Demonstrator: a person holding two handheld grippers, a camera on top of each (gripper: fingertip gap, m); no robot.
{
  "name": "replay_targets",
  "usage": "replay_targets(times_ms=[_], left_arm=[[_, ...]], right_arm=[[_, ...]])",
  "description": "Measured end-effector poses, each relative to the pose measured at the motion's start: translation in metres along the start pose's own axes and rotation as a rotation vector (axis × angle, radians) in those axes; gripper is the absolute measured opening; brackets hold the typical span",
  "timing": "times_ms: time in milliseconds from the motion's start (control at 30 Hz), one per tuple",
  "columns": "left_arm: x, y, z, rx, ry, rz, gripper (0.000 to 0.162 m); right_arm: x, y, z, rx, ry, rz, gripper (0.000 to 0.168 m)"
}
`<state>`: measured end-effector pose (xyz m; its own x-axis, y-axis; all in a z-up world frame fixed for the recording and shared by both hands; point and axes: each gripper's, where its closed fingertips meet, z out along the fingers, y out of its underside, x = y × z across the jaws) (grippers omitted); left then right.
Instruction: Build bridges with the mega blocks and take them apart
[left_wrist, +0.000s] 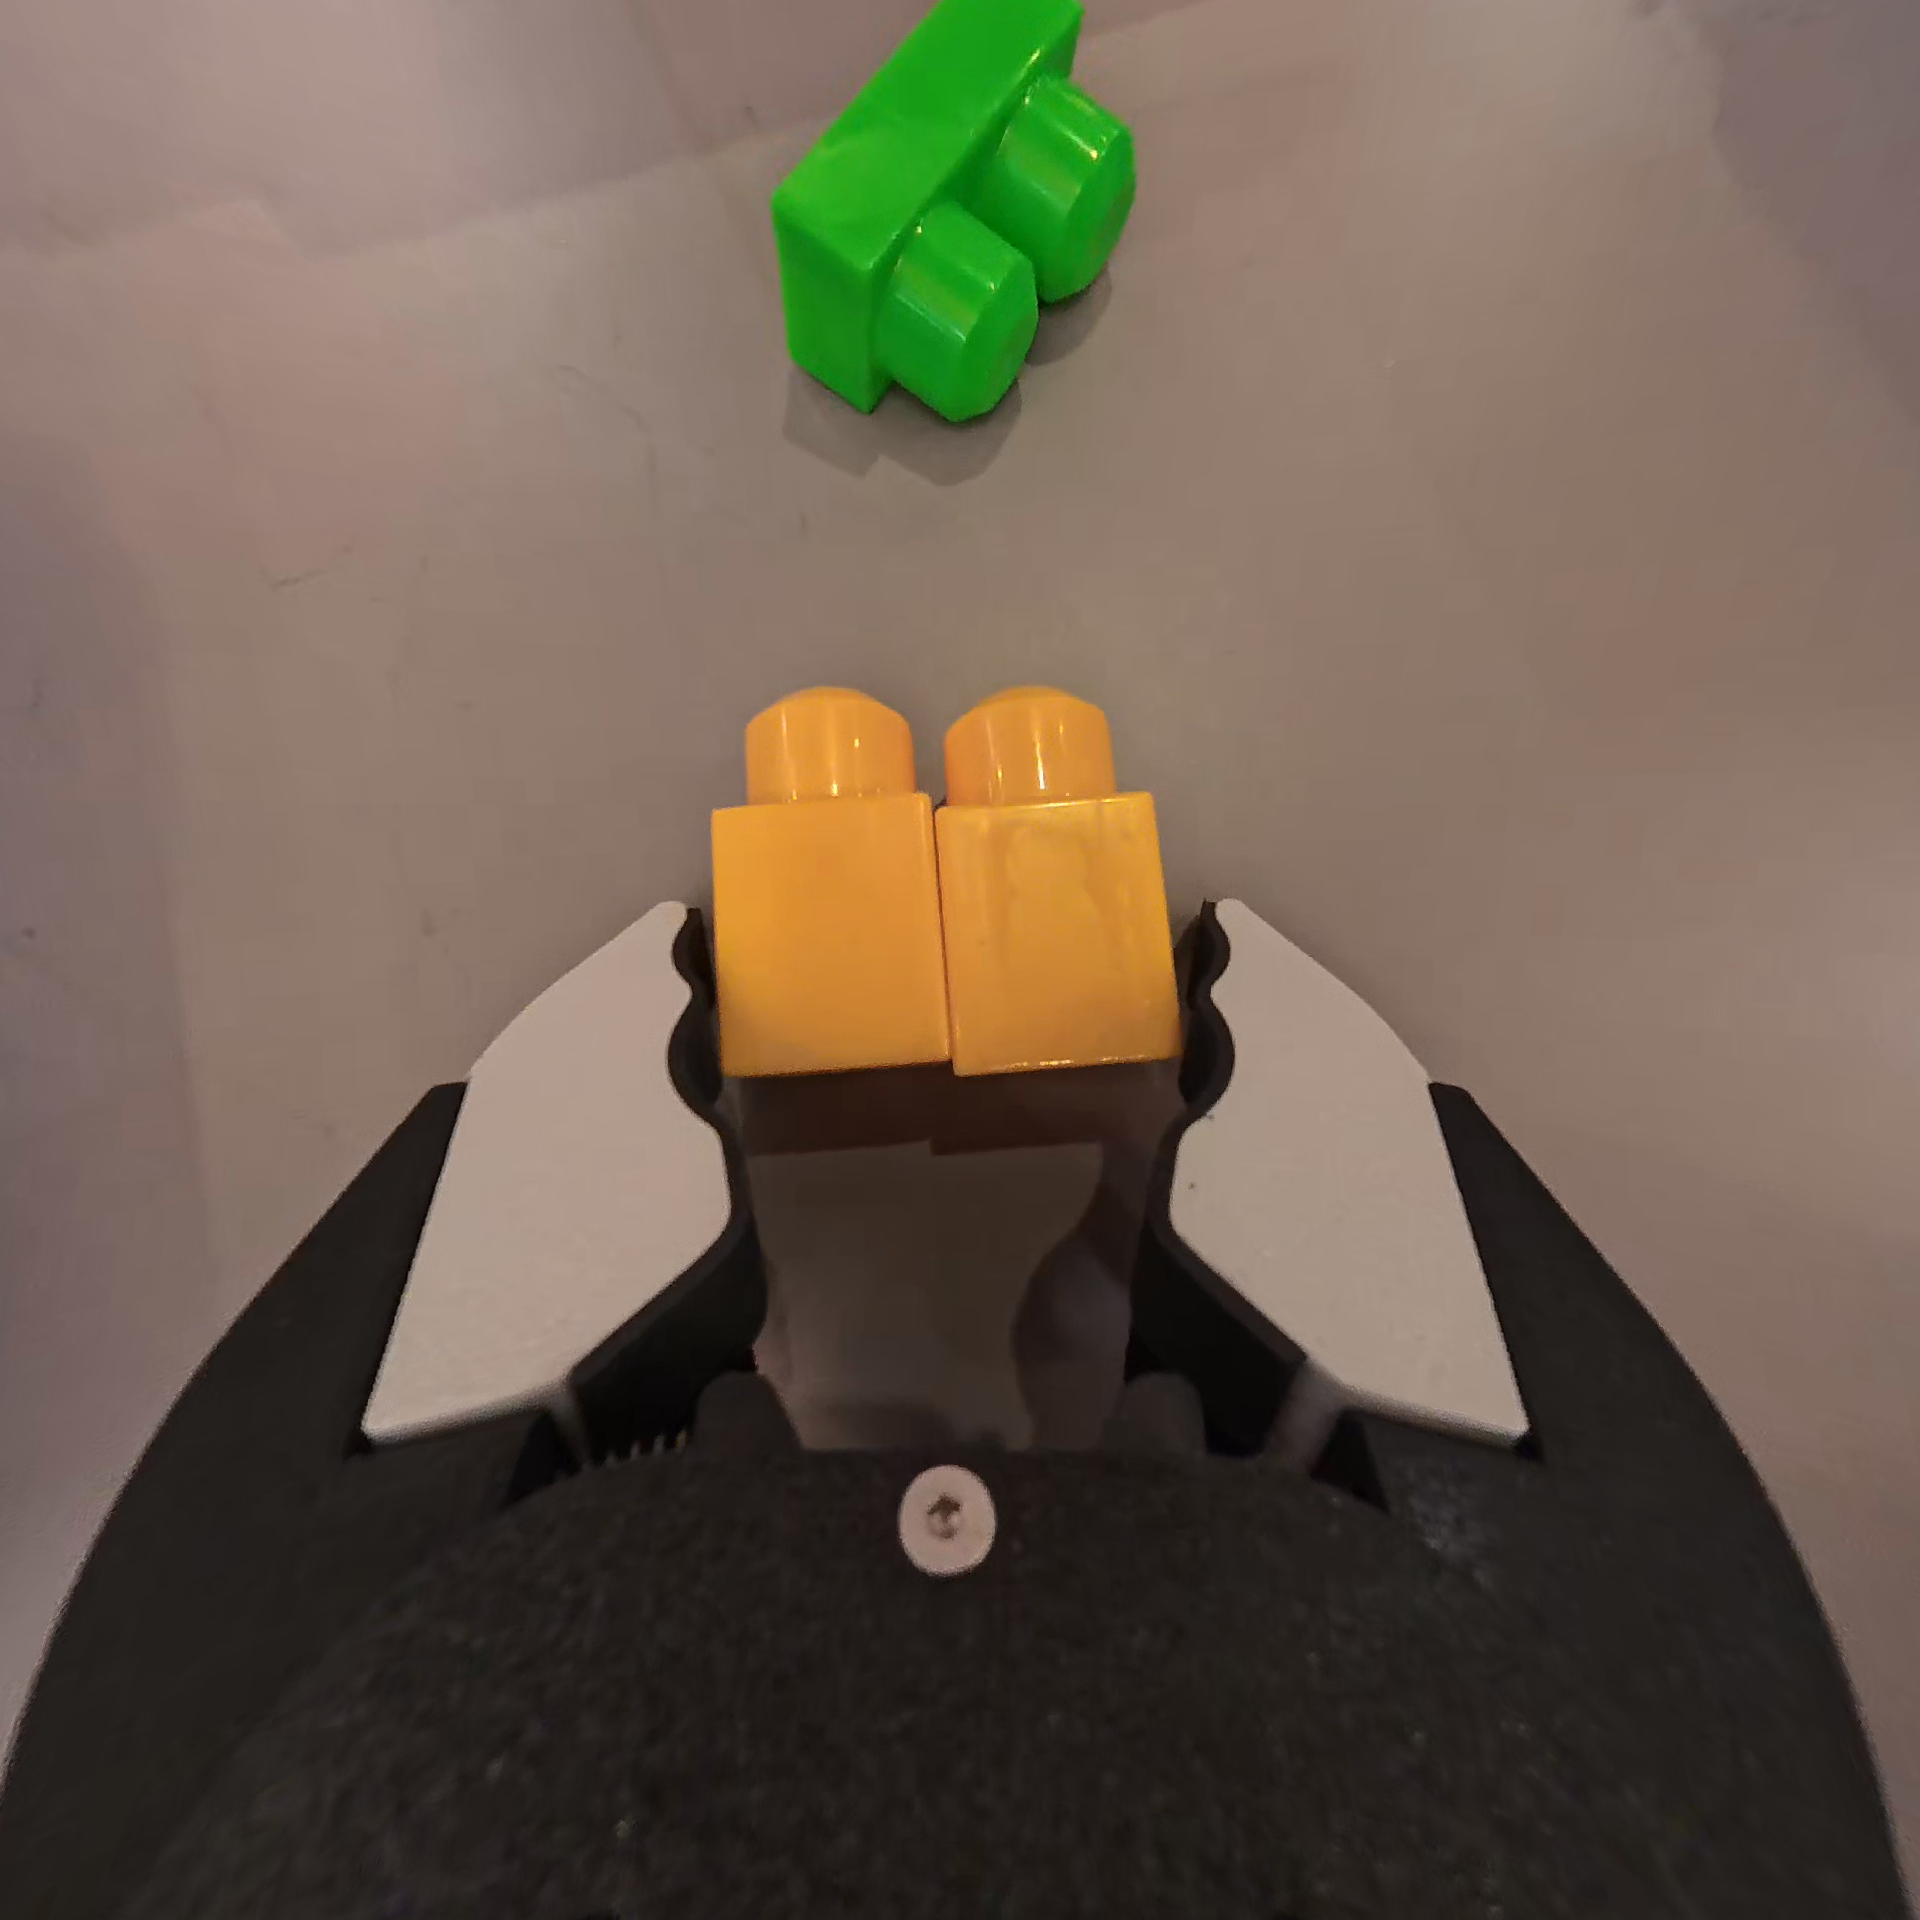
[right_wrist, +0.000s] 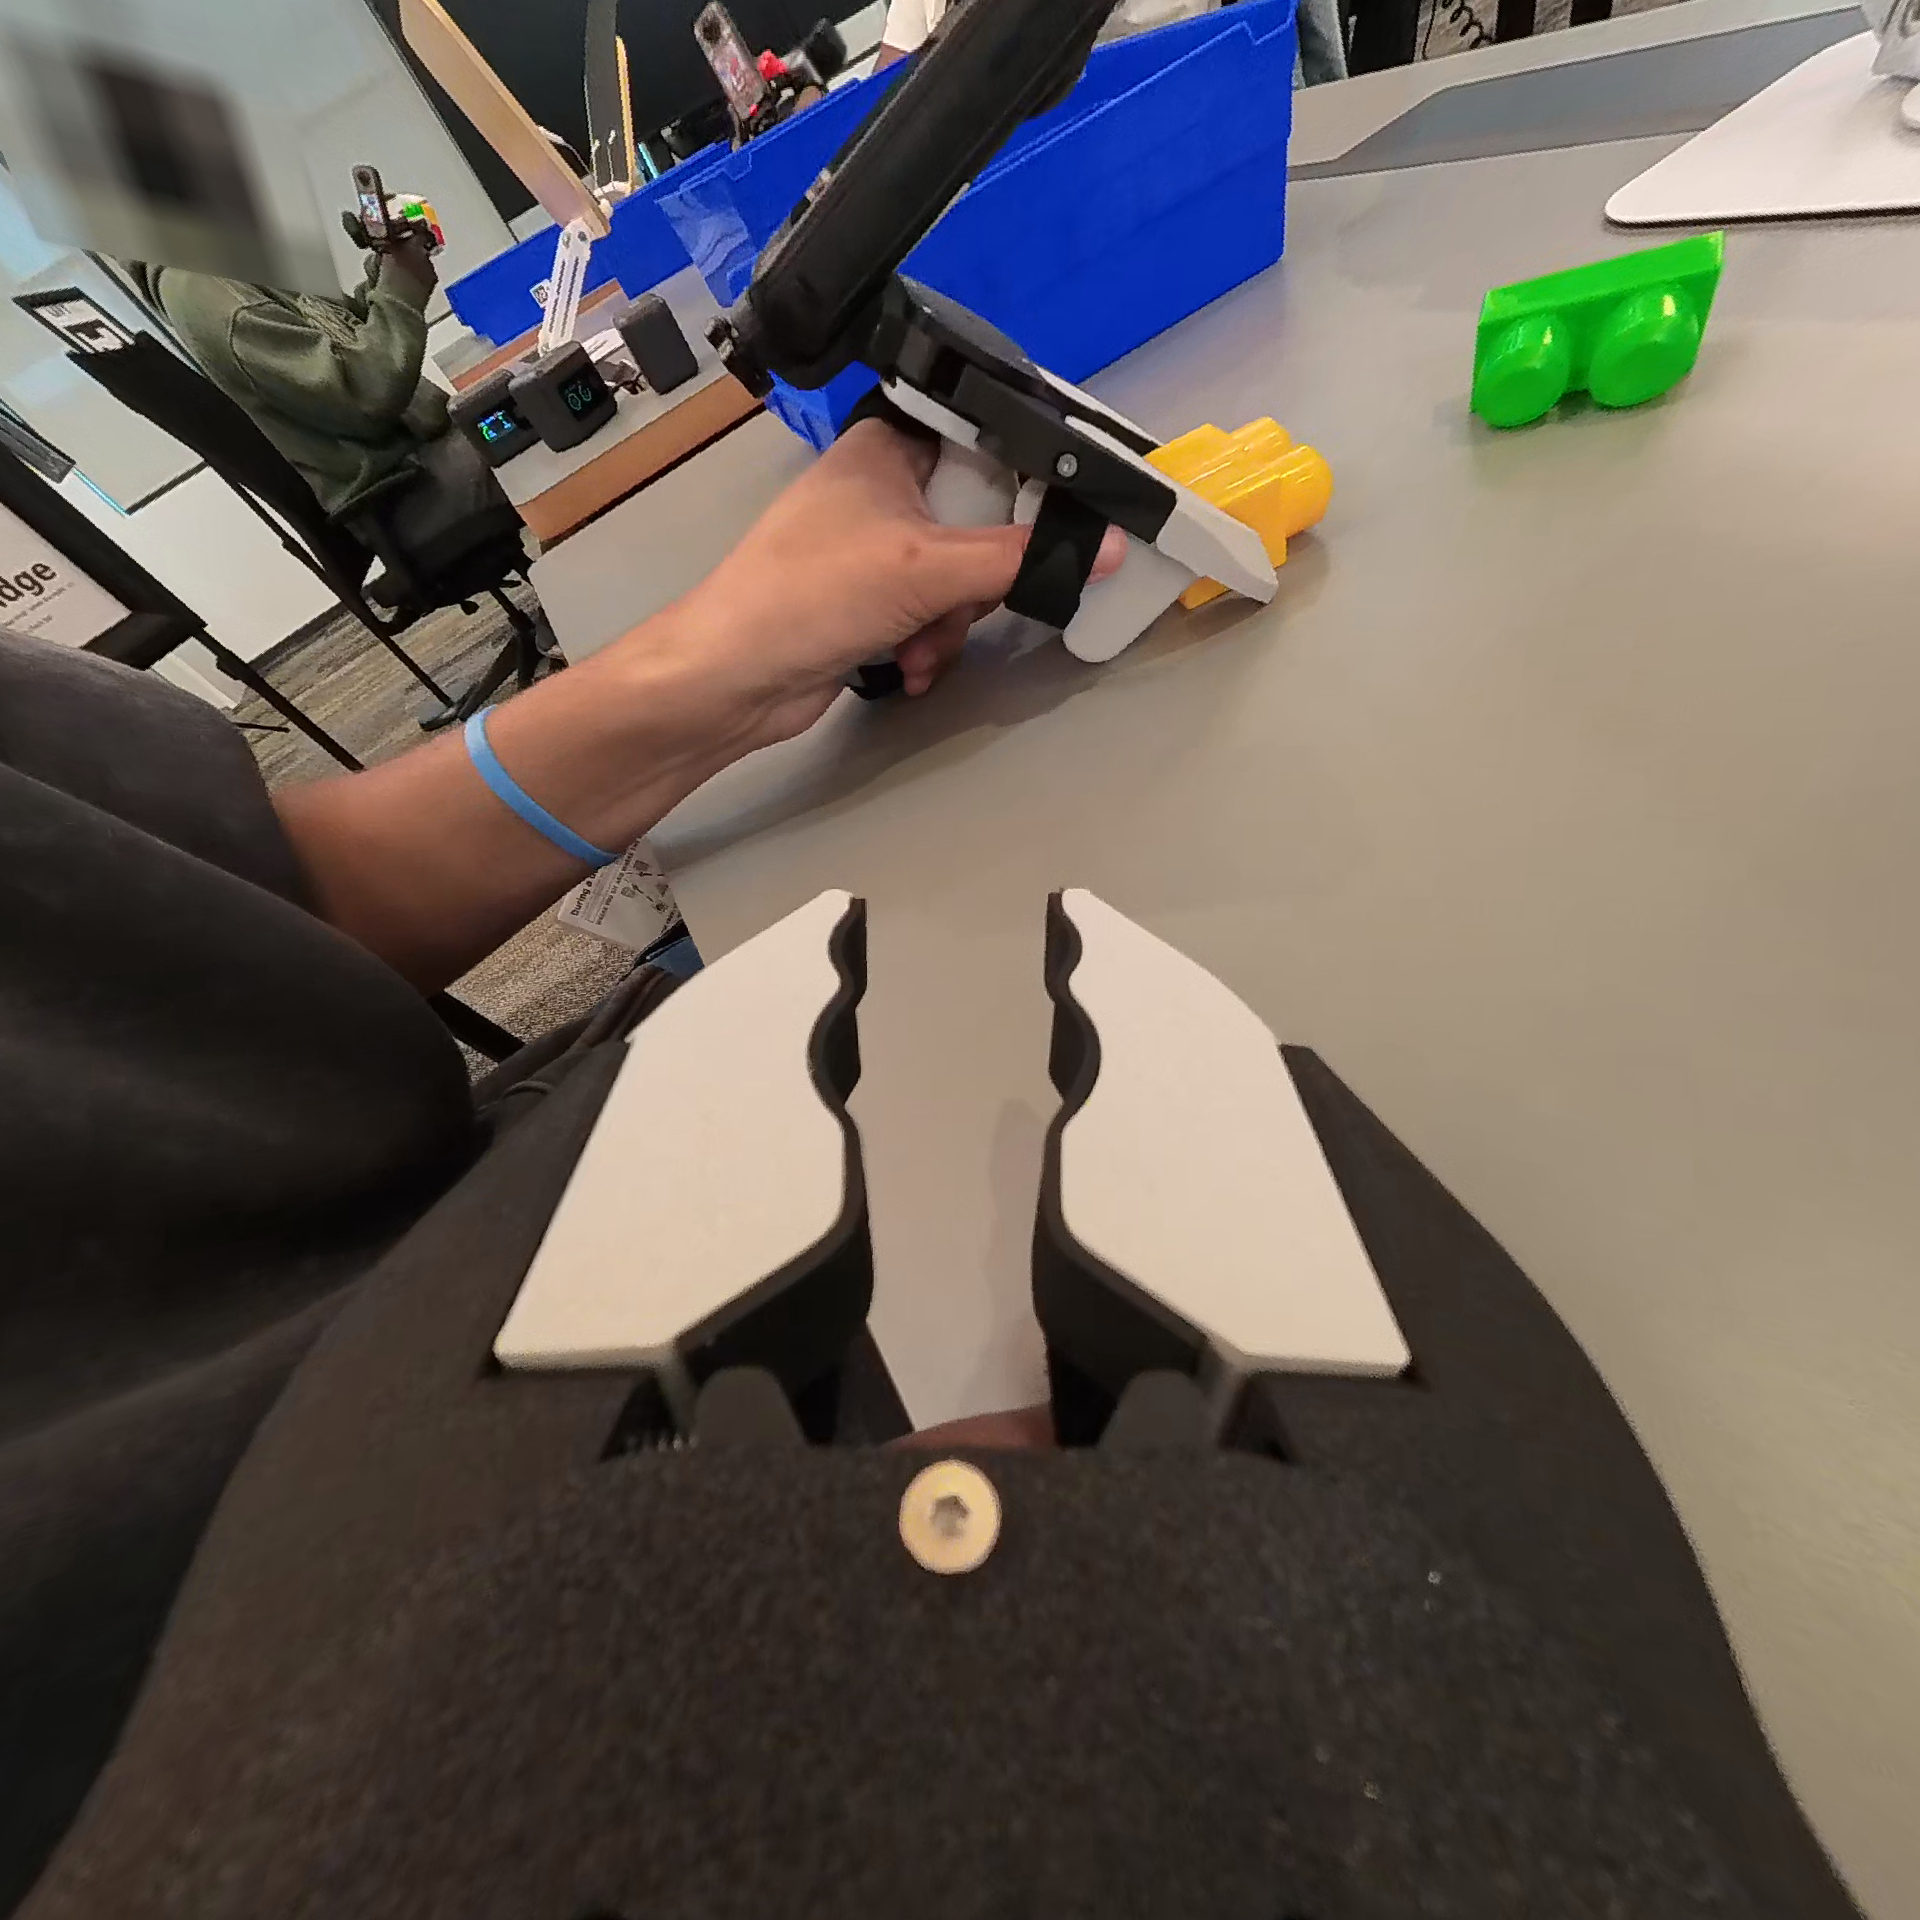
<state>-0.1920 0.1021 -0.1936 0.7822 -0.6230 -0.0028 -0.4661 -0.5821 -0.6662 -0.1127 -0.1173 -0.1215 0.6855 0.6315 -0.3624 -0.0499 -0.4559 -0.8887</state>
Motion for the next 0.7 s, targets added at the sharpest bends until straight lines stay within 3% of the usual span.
replay_targets(times_ms=[533,700], left_arm=[[-0.0021,0.0049,-0.005,-0.048,0.091,0.105,0.085],[-0.001,0.0041,-0.0095,-0.044,0.111,0.101,0.096]], right_arm=[[-0.0019,-0.0004,-0.0012,-0.005,-0.003,-0.007,0.033],[-0.0029,-0.0009,-0.001,-0.005,-0.008,-0.004,0.033]])
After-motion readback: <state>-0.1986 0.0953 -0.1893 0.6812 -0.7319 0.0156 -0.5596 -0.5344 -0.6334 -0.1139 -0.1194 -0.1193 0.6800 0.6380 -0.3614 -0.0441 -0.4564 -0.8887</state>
